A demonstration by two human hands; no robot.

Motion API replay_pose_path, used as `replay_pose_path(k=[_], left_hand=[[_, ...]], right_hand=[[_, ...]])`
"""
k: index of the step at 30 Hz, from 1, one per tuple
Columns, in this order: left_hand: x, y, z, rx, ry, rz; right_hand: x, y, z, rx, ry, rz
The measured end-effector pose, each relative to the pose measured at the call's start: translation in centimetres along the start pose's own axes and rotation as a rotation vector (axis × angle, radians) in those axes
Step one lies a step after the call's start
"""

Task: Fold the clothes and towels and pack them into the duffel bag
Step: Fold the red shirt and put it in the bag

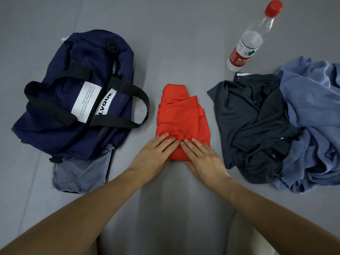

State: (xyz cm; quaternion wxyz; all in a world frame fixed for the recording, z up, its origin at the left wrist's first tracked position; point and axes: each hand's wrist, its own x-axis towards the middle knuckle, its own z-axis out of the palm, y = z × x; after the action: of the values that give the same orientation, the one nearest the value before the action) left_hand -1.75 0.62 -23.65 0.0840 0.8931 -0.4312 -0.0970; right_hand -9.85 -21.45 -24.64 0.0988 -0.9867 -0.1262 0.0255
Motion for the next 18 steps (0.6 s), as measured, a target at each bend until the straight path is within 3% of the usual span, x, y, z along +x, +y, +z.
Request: replay_pose_path(k=[5, 10, 13, 15, 17, 18], left_hand=[[1.5, 0.5, -2.4, -0.190, 0.068, -0.075], [2.6, 0.2, -4.2, -0.548, -0.111, -0.360], [2.8, -0.2, -3.8, -0.605, -0.058, -0.493], [3.0, 0.1, -3.3, -0.543, 0.037, -0.499], [3.2, 0.5, -2.9, -0.457, 0.112, -0.507], [3.2, 0.6, -2.7, -0.380, 0.126, -0.520]], right_hand=[[0.5, -0.3, -1.6, 0.098, -0.001, 0.045], [2.6, 0.1, -4.8, 0.425, -0.238, 0.325], [2.9, 0.7, -4.9, 0.549, -0.233, 0.483], [2.5, 0.7, -4.4, 0.404, -0.038, 0.408], [1.9, 0.5, -3.5, 0.177, 0.112, 0.160], [1.5, 0.4, -2.9, 0.103, 0.098, 0.040]])
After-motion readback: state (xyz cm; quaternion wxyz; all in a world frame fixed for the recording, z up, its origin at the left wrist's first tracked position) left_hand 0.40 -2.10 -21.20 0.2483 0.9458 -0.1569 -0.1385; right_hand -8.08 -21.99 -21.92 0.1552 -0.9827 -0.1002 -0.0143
